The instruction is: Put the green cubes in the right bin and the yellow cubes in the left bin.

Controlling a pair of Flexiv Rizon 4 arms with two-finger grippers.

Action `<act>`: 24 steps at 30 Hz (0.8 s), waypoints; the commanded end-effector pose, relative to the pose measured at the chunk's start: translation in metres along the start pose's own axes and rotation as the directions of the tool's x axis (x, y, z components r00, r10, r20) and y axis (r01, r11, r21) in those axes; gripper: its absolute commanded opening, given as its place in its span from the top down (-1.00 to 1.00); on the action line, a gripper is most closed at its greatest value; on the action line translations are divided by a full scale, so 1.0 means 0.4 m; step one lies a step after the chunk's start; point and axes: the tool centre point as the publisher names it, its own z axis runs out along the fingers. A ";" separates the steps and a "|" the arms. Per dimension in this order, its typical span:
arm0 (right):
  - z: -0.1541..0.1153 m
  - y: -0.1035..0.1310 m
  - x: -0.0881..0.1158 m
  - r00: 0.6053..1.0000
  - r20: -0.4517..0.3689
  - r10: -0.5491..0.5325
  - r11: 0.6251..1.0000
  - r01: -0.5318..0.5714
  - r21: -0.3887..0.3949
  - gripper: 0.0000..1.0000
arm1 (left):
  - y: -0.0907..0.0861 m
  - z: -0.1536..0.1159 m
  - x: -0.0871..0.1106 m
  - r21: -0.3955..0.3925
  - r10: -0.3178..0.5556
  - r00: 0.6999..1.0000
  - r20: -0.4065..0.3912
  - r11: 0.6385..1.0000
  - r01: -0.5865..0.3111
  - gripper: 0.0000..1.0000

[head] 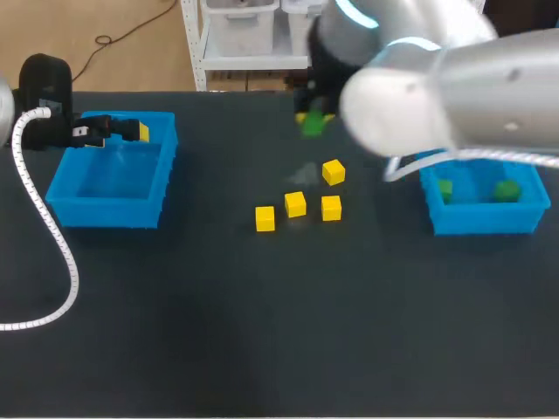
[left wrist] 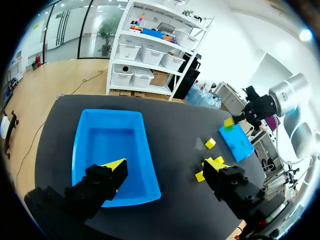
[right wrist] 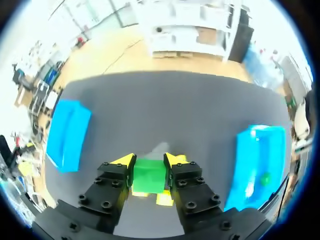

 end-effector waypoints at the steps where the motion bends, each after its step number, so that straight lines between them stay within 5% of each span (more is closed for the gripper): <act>1: -0.185 -0.201 0.035 0.954 0.289 0.075 0.997 -0.064 -0.048 1.00 | 0.003 0.000 0.004 0.007 0.001 1.000 0.006 1.000 -0.001 -1.00; 14: -0.207 -0.507 0.127 0.899 0.302 0.317 0.944 -0.329 -0.014 1.00 | 0.003 0.000 0.004 0.007 0.001 1.000 0.006 1.000 -0.001 -1.00; 24: -0.161 -0.559 0.151 0.883 0.273 0.382 0.917 -0.400 0.009 1.00 | 0.003 0.000 0.004 0.007 0.001 1.000 0.006 1.000 -0.001 -1.00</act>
